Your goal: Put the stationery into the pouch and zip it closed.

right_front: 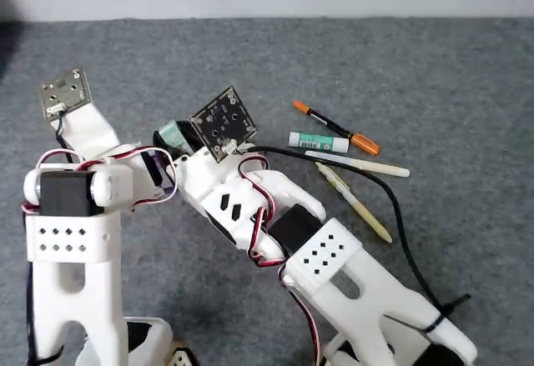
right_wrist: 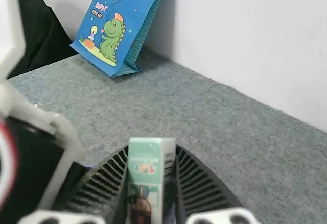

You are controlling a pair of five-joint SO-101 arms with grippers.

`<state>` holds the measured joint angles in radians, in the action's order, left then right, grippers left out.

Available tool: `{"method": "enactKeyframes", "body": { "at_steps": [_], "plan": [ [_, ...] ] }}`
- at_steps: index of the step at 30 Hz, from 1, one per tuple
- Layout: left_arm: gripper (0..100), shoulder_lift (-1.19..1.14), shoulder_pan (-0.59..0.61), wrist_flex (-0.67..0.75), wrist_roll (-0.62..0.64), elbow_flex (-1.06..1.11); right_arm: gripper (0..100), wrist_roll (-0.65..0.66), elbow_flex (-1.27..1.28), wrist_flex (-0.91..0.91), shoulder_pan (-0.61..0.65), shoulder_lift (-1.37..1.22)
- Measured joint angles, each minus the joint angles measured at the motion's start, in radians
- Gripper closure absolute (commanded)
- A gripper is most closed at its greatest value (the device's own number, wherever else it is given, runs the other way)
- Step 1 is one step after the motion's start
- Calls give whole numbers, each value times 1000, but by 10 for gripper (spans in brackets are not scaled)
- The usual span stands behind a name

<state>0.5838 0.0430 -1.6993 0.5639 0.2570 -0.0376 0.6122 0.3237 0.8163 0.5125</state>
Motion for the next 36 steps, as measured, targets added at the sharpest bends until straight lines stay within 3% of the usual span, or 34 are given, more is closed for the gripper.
{"method": "enactKeyframes", "body": {
  "at_steps": [5,16,36],
  "plan": [
    [988,-3,-3,0,0,0,838,0,0,69,0,26],
    [988,-3,-5,0,0,0,905,0,0,203,-3,126],
    [988,-3,-5,0,0,0,957,3,2,262,0,206]
  ]
}}
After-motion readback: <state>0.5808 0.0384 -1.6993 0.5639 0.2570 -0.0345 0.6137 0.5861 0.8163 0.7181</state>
